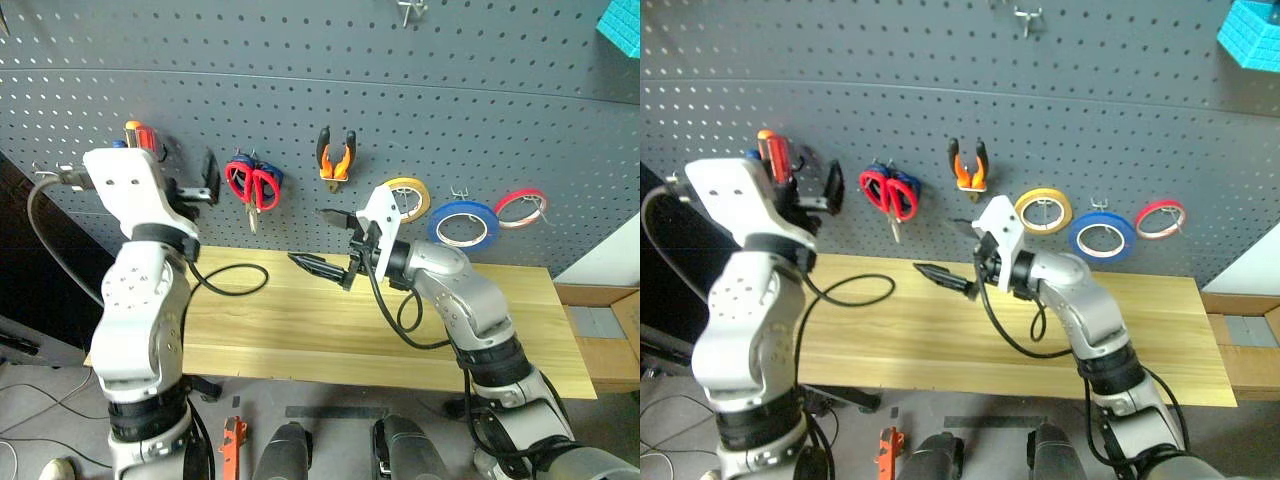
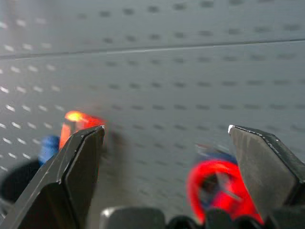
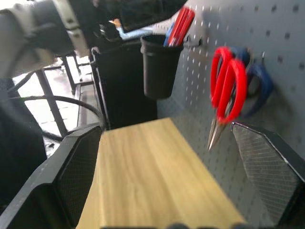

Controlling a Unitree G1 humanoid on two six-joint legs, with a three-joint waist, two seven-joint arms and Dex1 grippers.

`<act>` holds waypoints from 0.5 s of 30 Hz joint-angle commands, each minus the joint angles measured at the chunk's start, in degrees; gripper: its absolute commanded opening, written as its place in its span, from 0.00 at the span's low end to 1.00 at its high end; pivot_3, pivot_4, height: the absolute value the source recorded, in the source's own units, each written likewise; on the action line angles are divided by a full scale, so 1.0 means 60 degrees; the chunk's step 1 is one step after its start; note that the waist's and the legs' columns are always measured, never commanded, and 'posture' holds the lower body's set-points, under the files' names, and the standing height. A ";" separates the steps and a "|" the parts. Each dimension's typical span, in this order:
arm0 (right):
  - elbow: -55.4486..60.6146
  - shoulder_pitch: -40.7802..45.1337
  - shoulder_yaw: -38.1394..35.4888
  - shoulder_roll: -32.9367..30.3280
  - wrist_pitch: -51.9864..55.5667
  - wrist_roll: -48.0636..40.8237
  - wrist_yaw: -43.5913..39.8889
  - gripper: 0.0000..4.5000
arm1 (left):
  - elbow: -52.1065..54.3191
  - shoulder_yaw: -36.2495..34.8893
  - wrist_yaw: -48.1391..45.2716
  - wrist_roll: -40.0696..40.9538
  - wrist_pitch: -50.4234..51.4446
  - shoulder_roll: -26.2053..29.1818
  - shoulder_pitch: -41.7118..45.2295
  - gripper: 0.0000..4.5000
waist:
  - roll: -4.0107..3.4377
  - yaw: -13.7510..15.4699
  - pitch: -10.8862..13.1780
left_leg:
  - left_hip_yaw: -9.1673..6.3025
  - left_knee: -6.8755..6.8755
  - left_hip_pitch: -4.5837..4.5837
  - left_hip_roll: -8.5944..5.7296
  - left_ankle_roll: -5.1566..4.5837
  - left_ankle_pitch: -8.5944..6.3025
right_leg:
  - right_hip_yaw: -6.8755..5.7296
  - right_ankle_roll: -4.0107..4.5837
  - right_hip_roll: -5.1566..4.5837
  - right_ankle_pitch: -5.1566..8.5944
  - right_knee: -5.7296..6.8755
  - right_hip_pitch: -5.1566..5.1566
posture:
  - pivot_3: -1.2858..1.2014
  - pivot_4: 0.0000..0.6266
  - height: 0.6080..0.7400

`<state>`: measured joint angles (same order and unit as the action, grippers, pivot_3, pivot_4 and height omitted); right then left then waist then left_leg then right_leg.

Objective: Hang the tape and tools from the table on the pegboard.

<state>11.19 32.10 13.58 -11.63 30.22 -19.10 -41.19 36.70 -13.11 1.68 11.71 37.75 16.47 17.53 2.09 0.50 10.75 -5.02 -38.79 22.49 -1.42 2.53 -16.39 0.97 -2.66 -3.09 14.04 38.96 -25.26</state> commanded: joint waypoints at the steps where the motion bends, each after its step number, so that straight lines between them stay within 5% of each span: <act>1: 0.0831 -0.0880 -0.0021 -0.0588 -0.0092 0.0167 0.0047 1.00 | 0.1189 0.1028 -0.0075 -0.0140 0.0047 -0.0388 -0.1625 0.99 | 0.0000 0.0055 -0.0106 | 0.0007 0.0001 -0.0007 0.0000 -0.0004 -0.0002 | 0.0003 0.0000 0.0001 0.0000 -0.0007 0.0007 | 0.58 0.16 1.00; 6: 0.0638 -0.2116 -0.0383 -0.0729 -0.0120 0.0542 0.1046 1.00 | 0.0057 0.1693 -0.0391 -0.0007 -0.0587 -0.1231 -0.3393 0.99 | -0.0009 0.0168 -0.0176 | 0.0039 0.0008 -0.0149 0.0006 -0.0041 -0.0024 | -0.0016 0.0001 0.0007 0.0005 -0.0046 0.0175 | 0.57 0.13 1.00; 15: -0.1546 -0.2281 -0.1251 0.0277 -0.0771 0.2433 0.4763 1.00 | -0.4083 0.0902 -0.1571 0.0173 -0.1932 -0.0827 -0.2116 0.99 | -0.0058 0.0127 -0.0422 | 0.0050 0.0010 -0.0317 0.0028 -0.0087 0.0018 | -0.0020 0.0013 0.0043 0.0016 -0.0072 0.0350 | 0.54 0.10 1.00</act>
<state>2.51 18.39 7.81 -10.33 28.06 -6.65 -16.37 13.96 -6.59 -6.30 12.63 28.59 10.65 3.33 1.74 1.27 8.22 -4.73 -38.72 20.60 -1.25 2.02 -16.27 0.86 -2.80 -2.81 14.00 38.52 -23.19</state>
